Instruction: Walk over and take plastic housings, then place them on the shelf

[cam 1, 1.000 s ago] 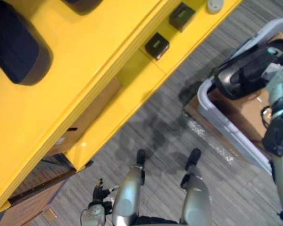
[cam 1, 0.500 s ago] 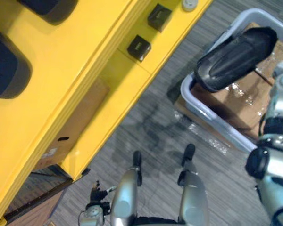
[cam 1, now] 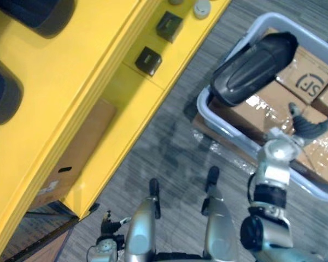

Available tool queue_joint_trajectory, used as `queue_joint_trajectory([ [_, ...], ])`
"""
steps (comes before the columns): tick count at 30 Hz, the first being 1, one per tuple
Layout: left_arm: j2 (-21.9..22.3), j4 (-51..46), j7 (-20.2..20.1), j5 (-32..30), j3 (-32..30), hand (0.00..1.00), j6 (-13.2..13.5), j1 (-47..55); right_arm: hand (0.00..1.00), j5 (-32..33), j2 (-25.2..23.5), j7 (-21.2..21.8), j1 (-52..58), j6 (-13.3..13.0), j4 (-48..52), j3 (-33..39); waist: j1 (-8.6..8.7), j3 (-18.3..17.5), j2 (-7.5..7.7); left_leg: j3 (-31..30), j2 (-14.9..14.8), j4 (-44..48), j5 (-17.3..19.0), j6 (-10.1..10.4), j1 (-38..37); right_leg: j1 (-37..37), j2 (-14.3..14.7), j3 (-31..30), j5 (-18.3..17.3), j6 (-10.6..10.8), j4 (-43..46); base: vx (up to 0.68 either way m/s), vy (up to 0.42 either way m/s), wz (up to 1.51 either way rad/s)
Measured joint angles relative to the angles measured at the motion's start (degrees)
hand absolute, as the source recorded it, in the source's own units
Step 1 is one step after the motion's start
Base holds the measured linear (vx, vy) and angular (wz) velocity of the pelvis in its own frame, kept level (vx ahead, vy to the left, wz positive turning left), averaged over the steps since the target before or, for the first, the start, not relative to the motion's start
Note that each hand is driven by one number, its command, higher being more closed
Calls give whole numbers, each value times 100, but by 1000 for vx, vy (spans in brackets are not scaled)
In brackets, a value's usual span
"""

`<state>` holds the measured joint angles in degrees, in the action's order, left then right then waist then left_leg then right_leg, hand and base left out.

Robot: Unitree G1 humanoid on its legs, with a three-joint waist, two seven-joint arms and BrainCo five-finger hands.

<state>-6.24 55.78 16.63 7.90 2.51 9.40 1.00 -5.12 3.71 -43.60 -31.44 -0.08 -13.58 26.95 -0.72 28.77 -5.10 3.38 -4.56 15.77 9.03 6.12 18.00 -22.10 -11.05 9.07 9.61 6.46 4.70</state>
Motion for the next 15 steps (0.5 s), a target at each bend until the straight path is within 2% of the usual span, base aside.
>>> queue_joint_trajectory([
  [10,3,3,61,-143,3,0,42,-36,0,34,-13,-53,-101,-352,-114,-23,-40,-1,-5,-113,28,79,59,-29,109,1,-25,69,14,20,-43,-4,8,4],
  [15,6,3,63,-169,11,0,44,-49,0,37,-8,-133,-294,-406,-307,-51,-82,-5,-11,-138,45,81,56,-32,108,20,-44,93,14,20,-43,-4,1,1],
])
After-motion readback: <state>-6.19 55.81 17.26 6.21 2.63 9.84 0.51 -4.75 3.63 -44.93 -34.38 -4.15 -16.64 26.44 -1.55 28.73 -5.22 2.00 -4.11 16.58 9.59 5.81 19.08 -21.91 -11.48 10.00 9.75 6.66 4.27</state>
